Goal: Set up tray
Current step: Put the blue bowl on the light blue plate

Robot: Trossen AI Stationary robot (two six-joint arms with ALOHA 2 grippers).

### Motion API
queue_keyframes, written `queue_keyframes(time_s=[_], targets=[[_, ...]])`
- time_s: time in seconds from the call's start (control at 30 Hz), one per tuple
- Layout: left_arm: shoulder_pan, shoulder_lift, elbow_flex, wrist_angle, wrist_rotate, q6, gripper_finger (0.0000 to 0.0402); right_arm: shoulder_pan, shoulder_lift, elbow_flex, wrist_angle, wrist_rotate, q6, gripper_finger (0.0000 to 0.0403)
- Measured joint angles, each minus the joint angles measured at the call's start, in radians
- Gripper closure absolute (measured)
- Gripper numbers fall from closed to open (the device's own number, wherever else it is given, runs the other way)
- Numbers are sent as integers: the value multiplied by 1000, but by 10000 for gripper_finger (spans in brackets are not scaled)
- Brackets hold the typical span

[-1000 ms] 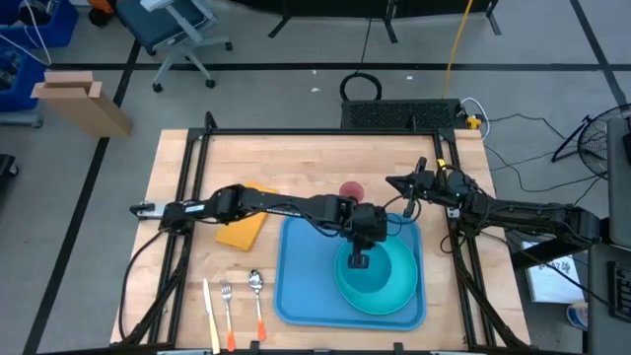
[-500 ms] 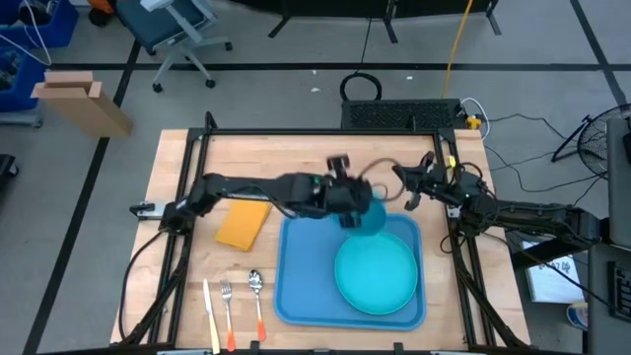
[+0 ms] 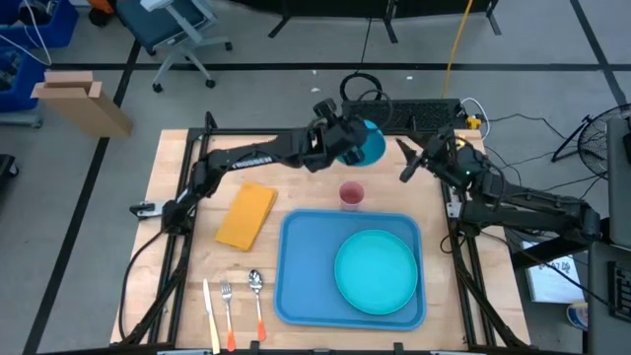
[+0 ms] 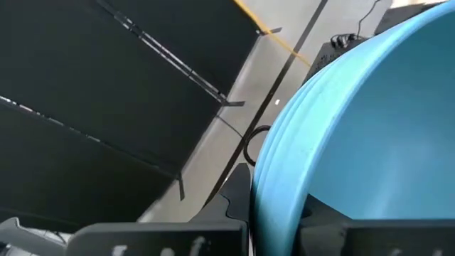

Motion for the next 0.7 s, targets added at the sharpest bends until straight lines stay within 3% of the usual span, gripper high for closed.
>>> queue_keyframes(time_s=[0.13, 0.23, 0.33, 0.53, 0.7], targets=[[31, 4, 0, 27, 31, -4, 389, 1, 16, 4, 26, -13, -15, 180], [47, 18, 0, 108, 37, 35, 389, 0, 64, 5, 58, -7, -14, 149], [56, 44, 0, 194, 46, 67, 389, 0, 114, 4, 113, -4, -25, 139], [60, 65, 0, 210, 75, 91, 389, 0, 203, 5, 209, 119, -62, 139], [52, 85, 0, 240, 127, 101, 389, -2, 263, 5, 244, 135, -80, 145]])
